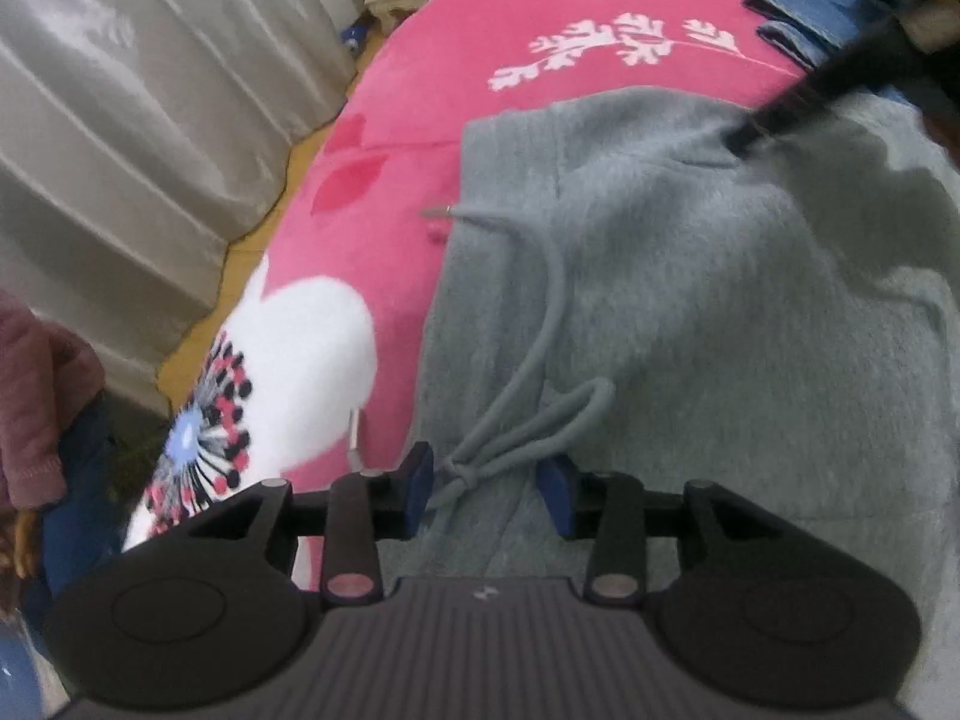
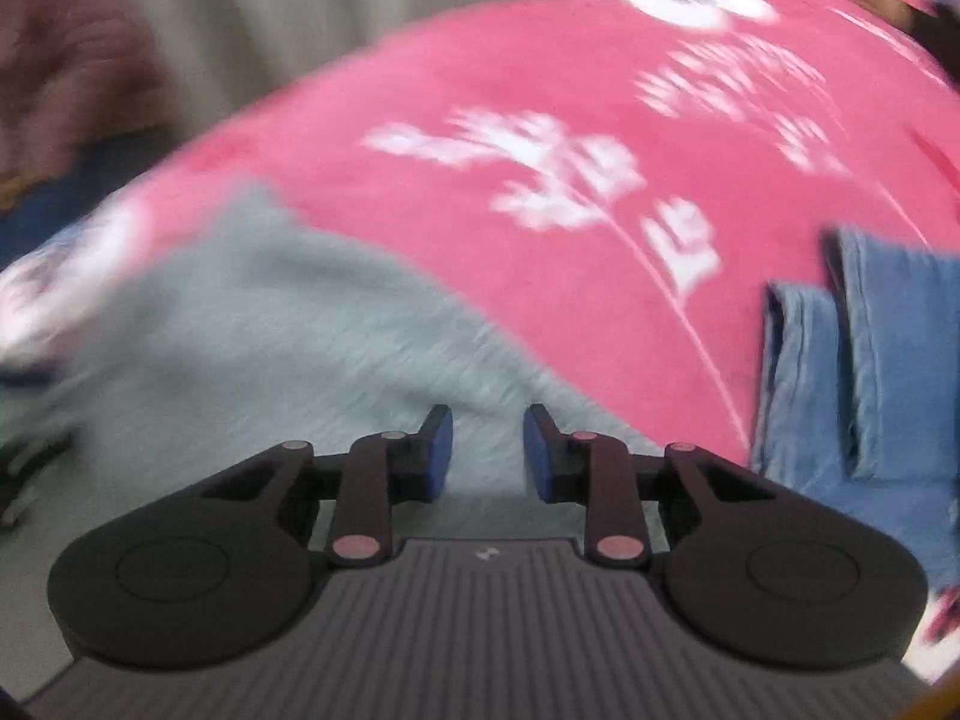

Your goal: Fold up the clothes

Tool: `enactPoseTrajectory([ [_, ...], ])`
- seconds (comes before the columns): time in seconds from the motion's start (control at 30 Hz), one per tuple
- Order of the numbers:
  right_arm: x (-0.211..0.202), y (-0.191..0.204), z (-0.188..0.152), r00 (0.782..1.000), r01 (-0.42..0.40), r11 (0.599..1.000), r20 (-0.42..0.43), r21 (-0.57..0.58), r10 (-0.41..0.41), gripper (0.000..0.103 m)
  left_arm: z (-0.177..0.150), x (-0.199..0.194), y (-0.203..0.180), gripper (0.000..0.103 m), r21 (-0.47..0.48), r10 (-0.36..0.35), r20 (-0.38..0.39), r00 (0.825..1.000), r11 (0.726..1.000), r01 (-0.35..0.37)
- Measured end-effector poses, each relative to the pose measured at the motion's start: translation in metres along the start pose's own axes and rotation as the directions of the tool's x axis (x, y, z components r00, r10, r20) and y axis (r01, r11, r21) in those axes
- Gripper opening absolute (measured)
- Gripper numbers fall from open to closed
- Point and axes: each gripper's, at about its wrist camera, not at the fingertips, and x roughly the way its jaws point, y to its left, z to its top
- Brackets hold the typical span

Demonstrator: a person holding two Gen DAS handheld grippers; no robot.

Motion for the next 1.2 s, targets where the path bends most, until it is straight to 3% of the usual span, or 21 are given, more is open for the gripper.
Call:
enactPoseTrajectory([
  [0.1,-0.023,-0.004,0.001,0.989,0.035,0.974,0.132,0.225,-0.066,0.026,0.001,-0.003,-0.004,0.042,0.034,0.015,-0.005,1.000,0.999,-0.015],
  [0.17,-0.062,-0.010,-0.013,0.967,0.064,0.954,0.217,0.291,-0.131,0.028,0.001,-0.007,-0.005,0.042,0.040,0.027,-0.007,1.000,0.999,-0.027],
  [0.23,-0.105,-0.027,-0.042,0.955,0.087,0.928,0.234,0.363,-0.181,0.029,0.004,-0.014,-0.006,0.042,0.034,0.045,0.009,0.999,0.998,-0.045],
  [0.33,-0.167,-0.064,-0.108,0.940,0.163,0.848,0.181,0.505,-0.288,0.032,0.015,-0.027,-0.011,0.042,0.024,0.067,0.044,0.997,0.997,-0.068],
  [0.43,-0.231,-0.109,-0.198,0.906,0.301,0.682,0.023,0.667,-0.422,0.037,0.027,-0.042,-0.027,0.042,0.036,0.070,0.080,0.994,0.997,-0.073],
  [0.47,-0.244,-0.125,-0.224,0.886,0.358,0.620,-0.044,0.698,-0.462,0.038,0.031,-0.047,-0.034,0.042,0.043,0.070,0.092,0.993,0.996,-0.074],
  [0.53,-0.272,-0.155,-0.276,0.819,0.500,0.506,-0.193,0.703,-0.540,0.038,0.035,-0.060,-0.055,0.042,0.064,0.066,0.113,0.991,0.995,-0.074],
  [0.6,-0.292,-0.179,-0.312,0.749,0.602,0.440,-0.282,0.666,-0.600,0.041,0.036,-0.074,-0.083,0.042,0.090,0.047,0.129,0.991,0.994,-0.059],
  [0.67,-0.308,-0.195,-0.333,0.687,0.677,0.427,-0.306,0.600,-0.659,0.044,0.034,-0.088,-0.117,0.042,0.122,0.015,0.139,0.990,0.992,-0.032],
  [0.7,-0.313,-0.203,-0.338,0.645,0.723,0.430,-0.304,0.541,-0.701,0.054,0.032,-0.094,-0.134,0.042,0.138,-0.001,0.143,0.990,0.990,-0.019],
  [0.73,-0.317,-0.208,-0.341,0.617,0.751,0.440,-0.288,0.492,-0.732,0.063,0.031,-0.101,-0.150,0.042,0.154,-0.017,0.148,0.989,0.988,-0.006],
  [0.8,-0.322,-0.219,-0.345,0.619,0.758,0.492,-0.232,0.428,-0.750,0.069,0.029,-0.115,-0.184,0.042,0.185,-0.050,0.156,0.987,0.982,0.020],
  [0.9,-0.308,-0.237,-0.351,0.699,0.710,0.636,-0.188,0.302,-0.690,0.068,0.026,-0.136,-0.235,0.042,0.234,-0.099,0.166,0.981,0.971,0.058],
  [0.97,-0.293,-0.251,-0.356,0.752,0.659,0.731,-0.192,0.178,-0.631,0.027,0.029,-0.148,-0.271,0.042,0.279,-0.141,0.176,0.974,0.956,0.088],
  [1.0,-0.293,-0.267,-0.357,0.733,0.679,0.714,-0.196,0.168,-0.651,0.002,0.031,-0.154,-0.289,0.042,0.302,-0.162,0.181,0.970,0.948,0.102],
  [1.03,-0.293,-0.285,-0.358,0.714,0.699,0.696,-0.198,0.165,-0.671,0.003,0.034,-0.159,-0.307,0.042,0.330,-0.180,0.187,0.966,0.937,0.111],
  [1.13,-0.325,-0.363,-0.359,0.657,0.715,0.539,-0.166,0.444,-0.735,0.007,0.039,-0.164,-0.349,0.042,0.404,-0.208,0.201,0.957,0.908,0.112],
  [1.2,-0.352,-0.396,-0.362,0.681,0.624,0.517,-0.083,0.586,-0.727,0.008,0.043,-0.162,-0.372,0.042,0.442,-0.217,0.198,0.956,0.890,0.111],
])
